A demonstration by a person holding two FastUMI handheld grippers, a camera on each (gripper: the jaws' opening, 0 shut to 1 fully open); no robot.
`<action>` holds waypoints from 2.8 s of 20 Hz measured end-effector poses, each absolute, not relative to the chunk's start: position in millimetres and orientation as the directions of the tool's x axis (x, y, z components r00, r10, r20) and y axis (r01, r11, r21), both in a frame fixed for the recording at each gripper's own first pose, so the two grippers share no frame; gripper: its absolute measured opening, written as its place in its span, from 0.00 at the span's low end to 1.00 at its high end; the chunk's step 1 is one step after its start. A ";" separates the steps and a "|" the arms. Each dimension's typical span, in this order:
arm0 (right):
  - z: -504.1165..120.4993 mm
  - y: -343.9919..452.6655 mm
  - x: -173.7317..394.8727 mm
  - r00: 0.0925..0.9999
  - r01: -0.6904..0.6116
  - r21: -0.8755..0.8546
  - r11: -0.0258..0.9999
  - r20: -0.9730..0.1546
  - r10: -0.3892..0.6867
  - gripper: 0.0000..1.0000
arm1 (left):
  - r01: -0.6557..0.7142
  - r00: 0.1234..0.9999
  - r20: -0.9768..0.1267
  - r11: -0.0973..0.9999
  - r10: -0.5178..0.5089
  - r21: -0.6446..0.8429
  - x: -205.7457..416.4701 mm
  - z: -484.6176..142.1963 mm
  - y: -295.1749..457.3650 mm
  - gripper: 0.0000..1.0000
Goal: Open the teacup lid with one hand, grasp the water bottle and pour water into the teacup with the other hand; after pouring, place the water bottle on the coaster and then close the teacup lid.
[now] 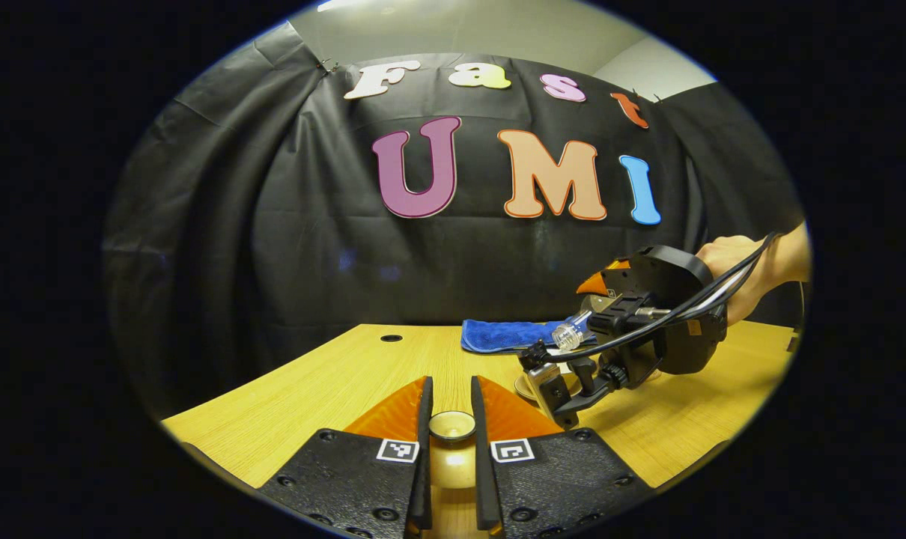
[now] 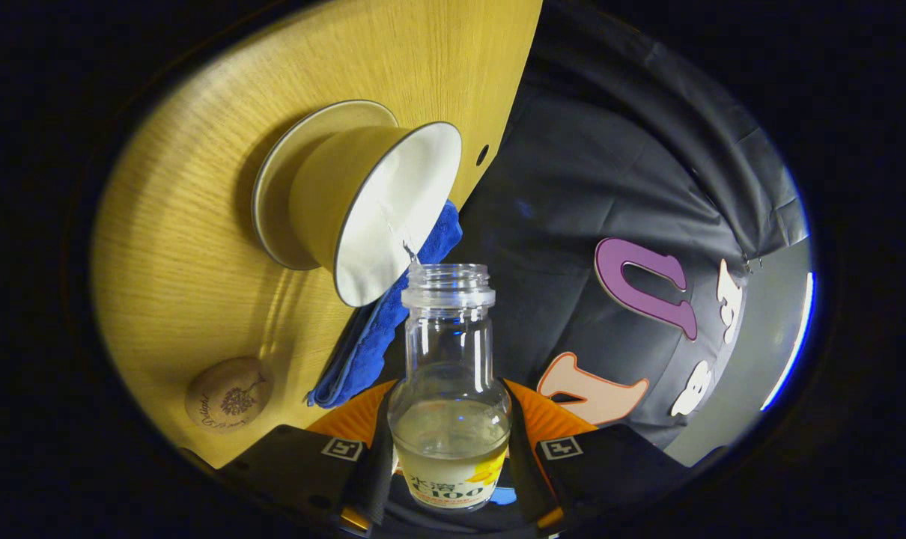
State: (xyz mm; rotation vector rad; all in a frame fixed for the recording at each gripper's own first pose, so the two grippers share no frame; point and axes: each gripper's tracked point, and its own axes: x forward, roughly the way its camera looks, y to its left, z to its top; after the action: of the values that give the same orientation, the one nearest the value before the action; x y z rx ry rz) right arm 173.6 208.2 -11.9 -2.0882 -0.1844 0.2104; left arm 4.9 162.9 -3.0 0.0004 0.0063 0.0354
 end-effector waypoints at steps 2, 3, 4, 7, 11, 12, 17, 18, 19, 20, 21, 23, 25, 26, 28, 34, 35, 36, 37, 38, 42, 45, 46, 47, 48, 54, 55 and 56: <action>-8.5 212.8 172.0 0.971 0.061 -0.854 -0.516 -0.068 0.228 0.69 | -0.035 0.999 -0.007 0.999 0.035 0.001 4.5 -3.8 162.6 0.20; -7.0 215.5 171.9 0.970 0.072 -0.847 -0.527 -0.064 0.235 0.69 | -0.035 0.999 -0.008 0.999 0.035 0.000 4.6 -3.9 162.7 0.20; -5.8 217.8 170.6 0.968 0.084 -0.837 -0.541 -0.059 0.243 0.69 | -0.035 0.999 -0.008 0.999 0.035 0.000 4.5 -3.2 163.4 0.20; -5.8 222.6 168.3 0.964 0.111 -0.812 -0.573 -0.052 0.261 0.70 | -0.035 0.999 -0.008 0.999 0.035 0.001 5.3 -3.0 162.9 0.20; -8.2 222.5 166.2 0.962 0.127 -0.797 -0.591 -0.047 0.270 0.70 | -0.035 0.999 -0.009 0.999 0.035 0.001 5.5 -3.0 163.0 0.20; -7.7 221.4 167.2 0.962 0.125 -0.797 -0.591 -0.047 0.268 0.70 | -0.035 0.999 -0.008 0.999 0.035 0.001 5.3 -3.0 163.1 0.20; -6.8 222.1 167.0 0.962 0.126 -0.798 -0.589 -0.046 0.268 0.71 | -0.035 0.999 -0.009 0.999 0.035 0.001 5.5 -2.9 162.9 0.20; -7.2 222.0 166.3 0.963 0.124 -0.800 -0.587 -0.047 0.267 0.71 | -0.035 0.999 -0.008 0.999 0.035 0.001 5.0 -3.1 162.8 0.20; -7.1 222.0 166.4 0.963 0.122 -0.802 -0.585 -0.048 0.266 0.70 | -0.035 0.999 -0.008 0.999 0.035 0.001 4.6 -2.6 163.2 0.20; -6.4 223.0 166.6 0.963 0.123 -0.801 -0.586 -0.046 0.265 0.70 | -0.035 0.999 -0.009 0.999 0.035 0.001 5.0 -3.2 163.4 0.20; -6.9 223.4 166.9 0.963 0.126 -0.798 -0.589 -0.046 0.267 0.70 | -0.031 0.999 -0.009 1.000 0.031 0.001 6.1 -3.3 162.3 0.20; -8.3 222.7 165.7 0.962 0.126 -0.795 -0.593 -0.047 0.268 0.71 | -0.030 1.000 -0.008 1.000 0.030 0.001 4.6 -3.0 162.0 0.20; -7.6 223.1 165.4 0.962 0.124 -0.800 -0.588 -0.048 0.268 0.71 | -0.031 1.000 -0.007 1.000 0.031 0.001 5.5 -2.9 161.8 0.20; -6.2 223.7 165.3 0.962 0.121 -0.808 -0.577 -0.048 0.268 0.71 | -0.031 0.999 -0.007 1.000 0.031 0.001 5.1 -3.0 162.0 0.20; -4.2 221.9 165.9 0.966 0.079 -0.850 -0.520 -0.064 0.251 0.72 | -0.031 0.999 -0.008 1.000 0.031 0.000 4.9 -2.6 161.9 0.20; -12.2 204.5 156.4 0.959 -0.200 -0.978 -0.055 -0.207 0.193 0.73 | -0.031 0.999 -0.008 1.000 0.031 -0.001 4.6 -3.3 161.8 0.20; -10.1 200.3 155.1 0.955 -0.235 -0.971 0.046 -0.222 0.195 0.72 | -0.033 0.999 -0.008 0.999 0.033 -0.001 4.6 -2.7 161.9 0.20; -6.9 196.9 155.2 0.952 -0.263 -0.953 0.153 -0.230 0.202 0.72 | -0.034 0.999 -0.009 0.999 0.034 -0.001 4.9 -2.6 162.1 0.20; -6.8 194.0 152.3 0.943 -0.305 -0.914 0.268 -0.251 0.219 0.71 | -0.034 0.999 -0.010 0.999 0.034 -0.001 5.5 -2.0 161.6 0.20; -5.7 191.7 150.7 0.937 -0.336 -0.858 0.390 -0.260 0.235 0.74 | -0.035 0.999 -0.010 0.999 0.035 -0.001 4.4 -2.6 162.4 0.20; 13.6 170.4 146.9 0.934 -0.356 -0.477 0.804 -0.197 0.297 0.73 | -0.037 0.999 -0.010 0.999 0.037 -0.001 4.8 -3.0 162.4 0.20; 5.4 148.1 153.0 0.944 -0.315 -0.187 0.931 -0.164 0.287 0.71 | -0.042 0.999 -0.010 0.999 0.042 -0.001 5.0 -3.4 163.2 0.20; 0.7 144.3 157.0 0.950 -0.290 -0.138 0.947 -0.160 0.267 0.73 | -0.046 0.999 -0.011 0.999 0.046 0.000 4.5 -3.4 164.2 0.20; 0.0 140.0 159.5 0.959 -0.261 -0.109 0.959 -0.146 0.244 0.70 | -0.049 0.999 -0.011 0.999 0.049 0.000 4.8 -3.1 164.9 0.20; 0.7 134.8 159.3 0.967 -0.235 -0.079 0.969 -0.123 0.225 0.71 | -0.050 0.999 -0.012 0.999 0.050 -0.001 4.7 -3.7 164.4 0.20; -5.4 126.4 158.4 0.981 -0.173 -0.008 0.985 -0.090 0.171 0.73 | -0.050 0.999 -0.011 0.999 0.050 -0.001 5.0 -3.6 164.3 0.20; -6.7 126.0 157.2 0.983 -0.161 0.002 0.987 -0.086 0.160 0.71 | -0.051 0.999 -0.012 0.999 0.051 -0.001 5.4 -3.2 164.7 0.20; -5.6 125.4 157.0 0.986 -0.152 0.008 0.988 -0.070 0.152 0.70 | -0.051 0.999 -0.011 0.999 0.051 -0.001 5.2 -4.1 164.8 0.20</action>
State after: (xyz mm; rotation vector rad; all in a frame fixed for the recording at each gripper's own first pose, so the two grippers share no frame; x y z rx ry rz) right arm 157.0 125.4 -5.6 0.0024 0.0703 0.1524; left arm 5.2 164.8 -4.1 -0.0016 0.0114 0.0514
